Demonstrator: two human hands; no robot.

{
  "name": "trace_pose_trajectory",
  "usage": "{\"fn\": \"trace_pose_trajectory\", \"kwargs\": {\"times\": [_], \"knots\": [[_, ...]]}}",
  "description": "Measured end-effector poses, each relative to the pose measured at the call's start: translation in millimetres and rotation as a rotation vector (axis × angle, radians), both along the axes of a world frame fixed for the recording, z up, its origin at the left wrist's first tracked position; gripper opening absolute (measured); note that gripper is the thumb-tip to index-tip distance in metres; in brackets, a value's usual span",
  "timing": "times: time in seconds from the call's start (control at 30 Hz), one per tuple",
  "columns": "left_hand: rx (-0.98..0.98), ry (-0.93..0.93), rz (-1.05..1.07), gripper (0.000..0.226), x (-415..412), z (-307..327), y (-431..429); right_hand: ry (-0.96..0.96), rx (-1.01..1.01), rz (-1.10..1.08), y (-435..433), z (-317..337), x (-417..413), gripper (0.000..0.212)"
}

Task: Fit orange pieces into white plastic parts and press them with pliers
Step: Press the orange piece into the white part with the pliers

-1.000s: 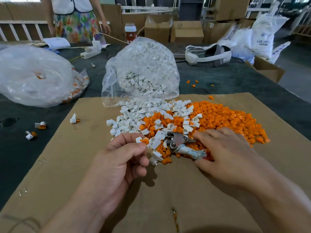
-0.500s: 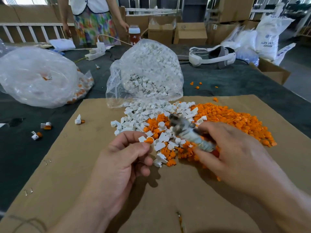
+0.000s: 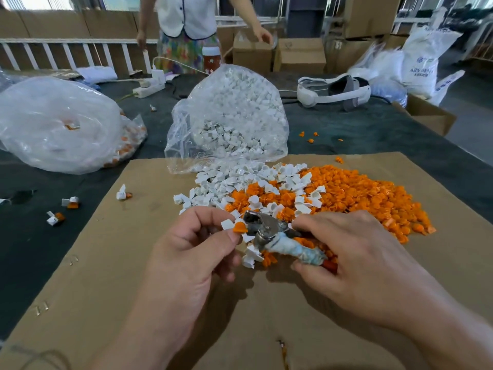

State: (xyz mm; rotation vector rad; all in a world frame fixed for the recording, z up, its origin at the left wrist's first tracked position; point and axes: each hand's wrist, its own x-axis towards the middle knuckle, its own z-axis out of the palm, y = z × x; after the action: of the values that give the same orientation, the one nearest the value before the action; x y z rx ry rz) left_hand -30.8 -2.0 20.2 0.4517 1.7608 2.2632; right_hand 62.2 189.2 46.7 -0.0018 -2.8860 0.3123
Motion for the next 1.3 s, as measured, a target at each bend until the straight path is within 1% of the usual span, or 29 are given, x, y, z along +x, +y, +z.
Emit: {"fn": "trace_pose_trajectory", "kwargs": {"times": [0.1,0.17,0.33,0.47,0.57,0.67,0.77,1.07,1.2,1.3], "knots": [[-0.025,0.03,0.016,0.03,-0.1,0.2,0.3,0.024,-0.017,0.0,0.2,1.8,0.9,0.047],[-0.053,0.053,0.02,0.033,0.1,0.9,-0.4,0.04,-0.026,0.007,-0.3,2.4,2.0,0.046],[-0.104,0.109,0.012,0.03,4.5,1.7,1.2,0.033,-0.049,0.026,-2.2,2.2,2.6,0.045],[-0.038,0.037,0.025,0.028,3.0,1.6,0.4,0.066,-0.05,0.001,0.8,0.6,4.0,0.047],[0.005,0.019,0.001,0.017,3.4,3.4,0.0,0.08,-0.048,-0.004,1.6,0.1,4.7,0.046],[0.004,0.033,0.001,0.025,3.1,2.3,-0.1,0.075,-0.049,0.021,1.2,-0.1,4.8,0.043],[-0.006,0.055,0.013,0.023,4.1,3.5,-0.2,0.066,-0.05,0.033,1.2,0.2,5.3,0.044],[-0.045,0.11,0.012,0.03,4.7,3.4,-1.2,0.067,-0.068,0.046,1.6,0.8,5.3,0.043],[-0.046,0.13,0.016,0.027,3.7,1.7,-1.8,0.078,-0.065,0.052,1.9,1.3,6.4,0.044],[-0.071,0.147,0.036,0.029,2.9,-1.5,-0.7,0.075,-0.056,0.055,2.7,1.3,6.4,0.043]]}}
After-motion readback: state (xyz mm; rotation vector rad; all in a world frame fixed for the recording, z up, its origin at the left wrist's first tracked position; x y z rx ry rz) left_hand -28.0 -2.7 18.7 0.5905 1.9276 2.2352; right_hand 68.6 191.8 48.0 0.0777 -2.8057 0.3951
